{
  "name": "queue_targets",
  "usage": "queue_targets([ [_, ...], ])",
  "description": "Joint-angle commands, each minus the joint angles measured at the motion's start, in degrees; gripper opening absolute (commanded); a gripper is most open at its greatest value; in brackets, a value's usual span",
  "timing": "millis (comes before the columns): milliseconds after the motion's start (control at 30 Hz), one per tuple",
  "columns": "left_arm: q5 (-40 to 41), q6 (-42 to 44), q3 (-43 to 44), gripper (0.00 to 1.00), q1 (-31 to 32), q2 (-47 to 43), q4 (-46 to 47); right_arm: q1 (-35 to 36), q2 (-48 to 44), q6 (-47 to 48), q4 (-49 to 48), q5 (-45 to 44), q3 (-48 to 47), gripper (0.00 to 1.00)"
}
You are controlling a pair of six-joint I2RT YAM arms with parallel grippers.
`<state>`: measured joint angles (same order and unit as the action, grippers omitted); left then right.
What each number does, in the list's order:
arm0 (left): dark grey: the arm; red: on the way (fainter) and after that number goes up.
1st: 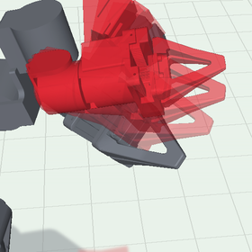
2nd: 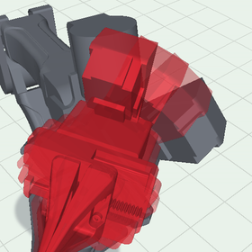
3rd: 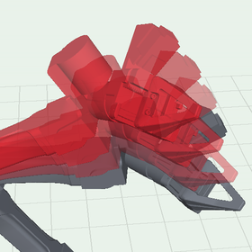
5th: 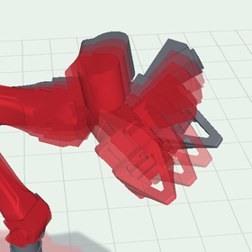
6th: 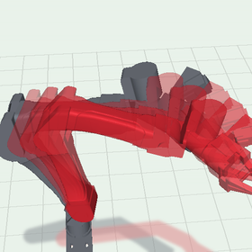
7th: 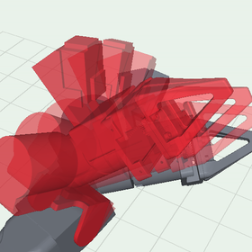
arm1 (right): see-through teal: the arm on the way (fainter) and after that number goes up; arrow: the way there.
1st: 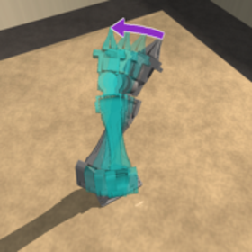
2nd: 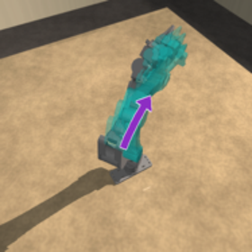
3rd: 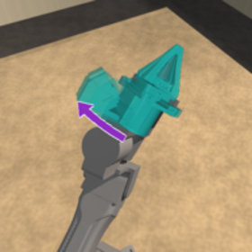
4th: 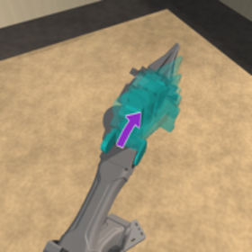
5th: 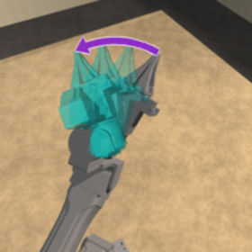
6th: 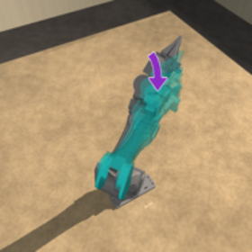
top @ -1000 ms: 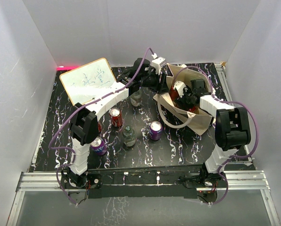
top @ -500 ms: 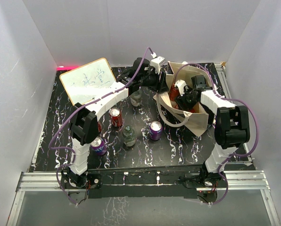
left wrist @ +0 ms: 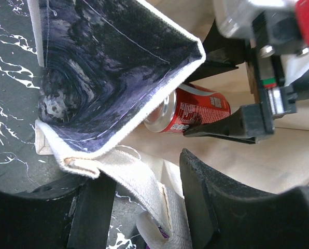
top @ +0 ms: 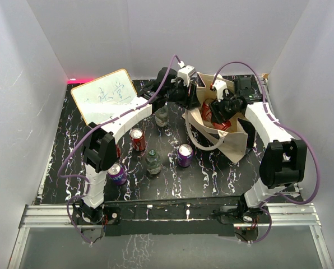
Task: Place the beverage into the canvas bag
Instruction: Pick up the drink from the canvas bag.
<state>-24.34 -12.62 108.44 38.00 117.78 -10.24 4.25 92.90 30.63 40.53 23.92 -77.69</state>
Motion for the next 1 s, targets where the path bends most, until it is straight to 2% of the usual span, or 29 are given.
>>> queue_targets([
  [0, 0.03, -0.29, 2.08, 0.49, -0.21, -0.15, 1.53, -0.01, -4.47, -3.56, -3.48, 0.95, -5.41, 0.08],
  [367, -0.59, -0.65, 3.37, 0.53, -0.21, -0.36, 2.24, 0.02, -6.82, -6.88, -3.67, 0.05, -6.57, 0.08],
  [800, -3.38, -2.54, 9.3, 0.72, -0.72, -0.95, 5.4, 0.03, -9.1, -9.5, -5.24, -1.64, -8.38, 0.08],
  [967, -6.12, -5.36, 10.81, 0.73, -0.86, -0.67, 8.18, -0.03, -10.93, -10.95, -6.87, -3.26, -8.06, 0.08],
])
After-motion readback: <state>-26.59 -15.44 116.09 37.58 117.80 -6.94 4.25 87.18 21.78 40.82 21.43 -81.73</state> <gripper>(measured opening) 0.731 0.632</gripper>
